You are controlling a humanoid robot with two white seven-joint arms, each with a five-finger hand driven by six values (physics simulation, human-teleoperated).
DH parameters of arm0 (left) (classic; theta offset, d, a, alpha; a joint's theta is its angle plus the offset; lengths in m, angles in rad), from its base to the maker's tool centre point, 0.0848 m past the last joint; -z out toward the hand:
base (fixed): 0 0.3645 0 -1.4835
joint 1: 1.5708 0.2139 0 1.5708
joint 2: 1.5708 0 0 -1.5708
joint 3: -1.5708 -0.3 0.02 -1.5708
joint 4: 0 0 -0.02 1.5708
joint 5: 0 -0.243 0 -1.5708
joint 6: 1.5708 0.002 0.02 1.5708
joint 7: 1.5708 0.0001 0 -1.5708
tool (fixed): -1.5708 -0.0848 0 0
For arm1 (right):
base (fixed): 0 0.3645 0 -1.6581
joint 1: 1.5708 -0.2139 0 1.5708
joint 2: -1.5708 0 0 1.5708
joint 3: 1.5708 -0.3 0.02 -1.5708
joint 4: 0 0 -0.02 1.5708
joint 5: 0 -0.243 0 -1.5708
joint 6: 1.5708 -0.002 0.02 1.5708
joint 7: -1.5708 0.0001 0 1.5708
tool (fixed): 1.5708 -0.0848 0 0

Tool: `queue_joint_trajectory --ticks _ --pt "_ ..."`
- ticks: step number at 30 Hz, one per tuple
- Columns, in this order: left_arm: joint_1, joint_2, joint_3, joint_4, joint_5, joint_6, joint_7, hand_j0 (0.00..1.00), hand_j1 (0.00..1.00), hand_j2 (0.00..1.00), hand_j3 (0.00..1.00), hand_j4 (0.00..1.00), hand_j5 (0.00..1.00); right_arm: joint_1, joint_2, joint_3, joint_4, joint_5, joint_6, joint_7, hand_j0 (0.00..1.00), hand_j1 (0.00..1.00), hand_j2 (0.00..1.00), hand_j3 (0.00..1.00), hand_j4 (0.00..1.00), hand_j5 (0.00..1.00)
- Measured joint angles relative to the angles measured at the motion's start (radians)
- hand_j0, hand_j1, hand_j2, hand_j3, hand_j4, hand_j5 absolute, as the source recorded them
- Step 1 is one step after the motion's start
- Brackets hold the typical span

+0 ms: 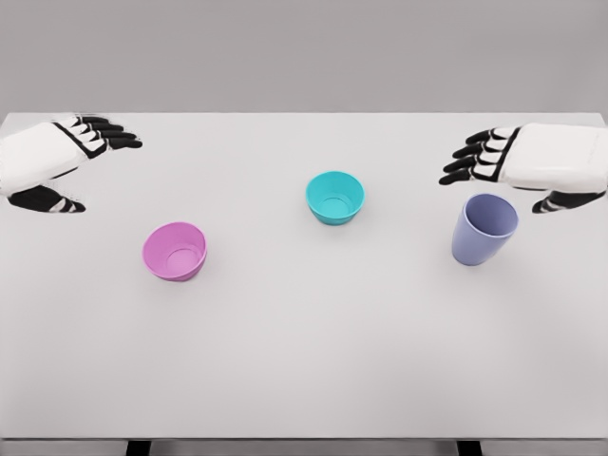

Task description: Stacking bowl and cup with both arms

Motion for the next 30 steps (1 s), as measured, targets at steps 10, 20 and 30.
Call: queue_joint_trajectory --ticks 10,20,30 --pt "-0.253 0.001 -0.319 -0.025 0.119 -0.001 -0.154 1.00 1.00 1.00 1.00 1.00 1.00 0.002 0.002 0.019 0.002 0.003 0.000 0.000 1.00 1.00 1.00 1.00 1.00 1.00" --pt "-0.327 -0.003 -0.432 -0.025 0.061 -0.001 -0.160 1.00 1.00 1.00 1.00 1.00 1.00 -0.002 0.007 0.060 0.057 0.046 0.000 0.000 1.00 1.00 1.00 1.00 1.00 1.00" --pt "-0.411 0.043 -0.592 -0.030 0.057 -0.001 -0.160 1.00 1.00 1.00 1.00 1.00 1.00 -0.002 0.008 0.060 0.045 0.050 0.000 0.000 1.00 1.00 1.00 1.00 1.00 1.00"
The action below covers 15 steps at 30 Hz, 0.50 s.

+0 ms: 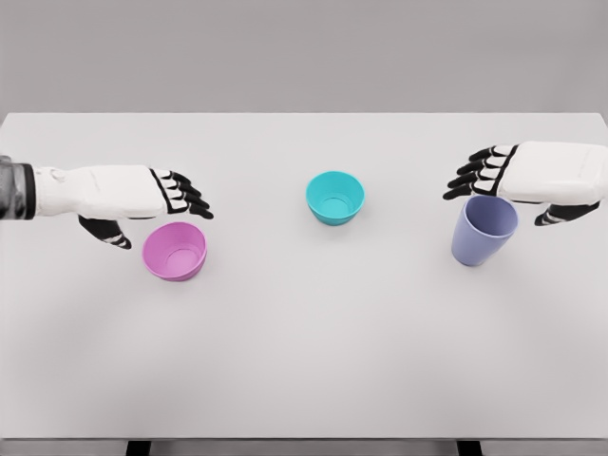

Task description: Stacking bowl and cup with both arms

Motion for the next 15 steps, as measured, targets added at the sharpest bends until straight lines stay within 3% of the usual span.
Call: queue_joint_trajectory --ticks 15 --pt "0.003 0.028 -0.083 -0.001 0.016 0.000 0.000 1.00 1.00 1.00 1.00 1.00 1.00 -0.006 -0.002 -0.007 -0.002 0.000 0.000 0.000 1.00 1.00 1.00 1.00 1.00 1.00"
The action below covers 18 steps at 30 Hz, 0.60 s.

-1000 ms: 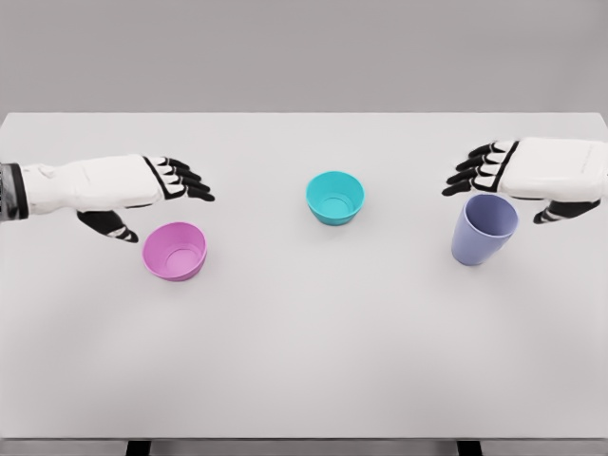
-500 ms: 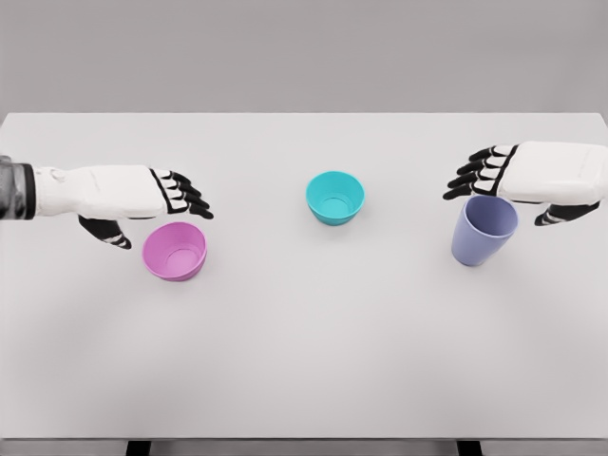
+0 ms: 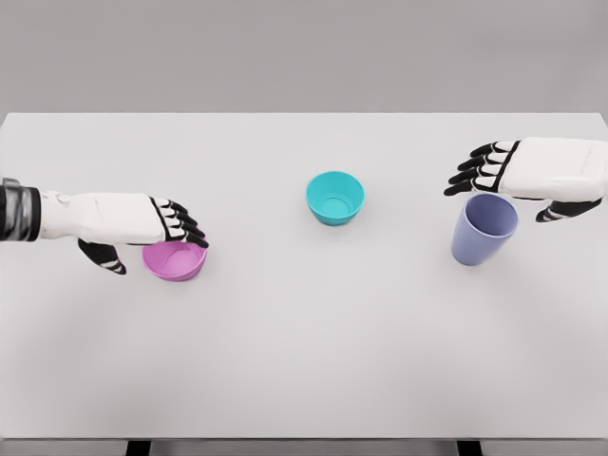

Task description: Stacking bowl and cup with both arms

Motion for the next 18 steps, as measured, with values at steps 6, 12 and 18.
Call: queue_joint_trajectory --ticks 6,12,18 --pt "0.005 0.010 -0.001 -0.031 0.087 0.000 0.000 1.00 1.00 1.00 1.00 1.00 1.00 0.000 -0.001 -0.001 -0.001 0.000 0.000 0.000 1.00 1.00 1.00 1.00 1.00 1.00" --pt "0.011 0.043 -0.005 -0.091 0.131 0.000 0.000 1.00 1.00 1.00 1.00 1.00 1.00 0.000 -0.006 0.000 -0.022 0.000 0.000 0.000 1.00 1.00 1.00 1.00 1.00 1.00" --pt "0.012 0.086 -0.011 -0.115 0.170 0.000 0.000 0.99 0.99 0.99 0.99 0.99 0.99 0.000 -0.015 -0.001 -0.039 0.000 0.000 0.000 1.00 1.00 1.00 1.00 1.00 1.00"
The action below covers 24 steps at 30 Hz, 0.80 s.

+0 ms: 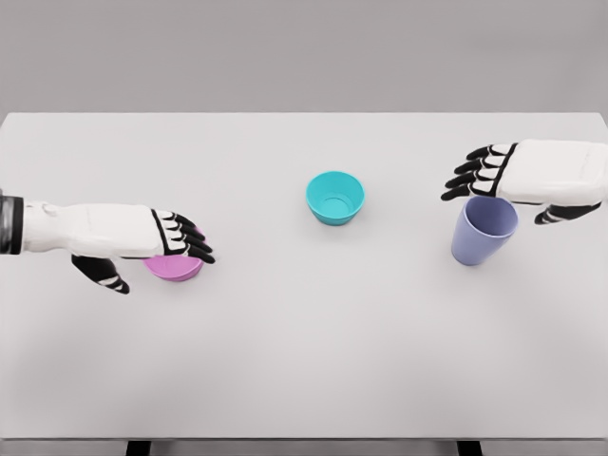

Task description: Stacking bowl and cup with both arms

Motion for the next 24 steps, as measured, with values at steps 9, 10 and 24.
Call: queue_joint_trajectory --ticks 9,10,24 --pt "-0.002 0.006 0.000 -0.016 0.042 0.103 0.000 0.99 0.99 0.99 0.99 0.99 0.99 -0.002 -0.008 -0.002 -0.004 0.000 0.000 0.000 1.00 1.00 1.00 1.00 1.00 1.00" --pt "-0.002 0.005 0.001 -0.020 0.045 0.146 0.000 0.99 0.99 0.99 0.99 0.99 0.99 -0.002 -0.008 -0.002 -0.004 0.000 0.000 0.000 1.00 1.00 1.00 1.00 1.00 1.00" --pt "0.000 -0.006 0.000 -0.040 0.056 0.360 0.000 0.99 0.99 0.99 0.99 0.99 0.99 0.011 -0.016 -0.050 -0.005 -0.003 0.000 0.000 1.00 1.00 1.00 1.00 1.00 1.00"
